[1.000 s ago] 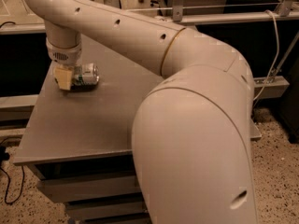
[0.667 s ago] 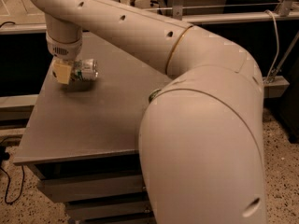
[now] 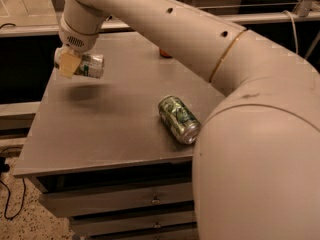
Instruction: Place 7up can upright
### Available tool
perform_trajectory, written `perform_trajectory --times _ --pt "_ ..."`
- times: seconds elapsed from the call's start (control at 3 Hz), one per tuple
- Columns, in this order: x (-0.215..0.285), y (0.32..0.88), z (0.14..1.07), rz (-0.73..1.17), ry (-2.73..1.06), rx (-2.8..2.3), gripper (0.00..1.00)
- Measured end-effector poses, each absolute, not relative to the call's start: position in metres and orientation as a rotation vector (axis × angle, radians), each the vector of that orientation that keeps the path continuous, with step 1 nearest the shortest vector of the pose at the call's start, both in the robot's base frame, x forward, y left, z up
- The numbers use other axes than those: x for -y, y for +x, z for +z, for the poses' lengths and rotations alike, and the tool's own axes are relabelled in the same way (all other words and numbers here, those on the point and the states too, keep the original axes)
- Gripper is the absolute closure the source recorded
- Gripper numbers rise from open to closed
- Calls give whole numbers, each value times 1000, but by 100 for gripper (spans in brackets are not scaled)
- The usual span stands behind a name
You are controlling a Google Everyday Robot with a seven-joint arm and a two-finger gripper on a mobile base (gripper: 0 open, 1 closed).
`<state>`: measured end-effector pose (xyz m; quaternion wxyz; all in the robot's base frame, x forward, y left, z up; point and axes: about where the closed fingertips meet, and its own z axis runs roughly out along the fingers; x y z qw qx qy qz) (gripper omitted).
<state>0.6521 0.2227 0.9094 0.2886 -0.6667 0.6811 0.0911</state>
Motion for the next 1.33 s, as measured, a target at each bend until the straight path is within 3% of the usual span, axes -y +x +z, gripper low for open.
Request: perform_trajectory --times 1.33 --pt "-140 649 956 730 -1444 -1432 100"
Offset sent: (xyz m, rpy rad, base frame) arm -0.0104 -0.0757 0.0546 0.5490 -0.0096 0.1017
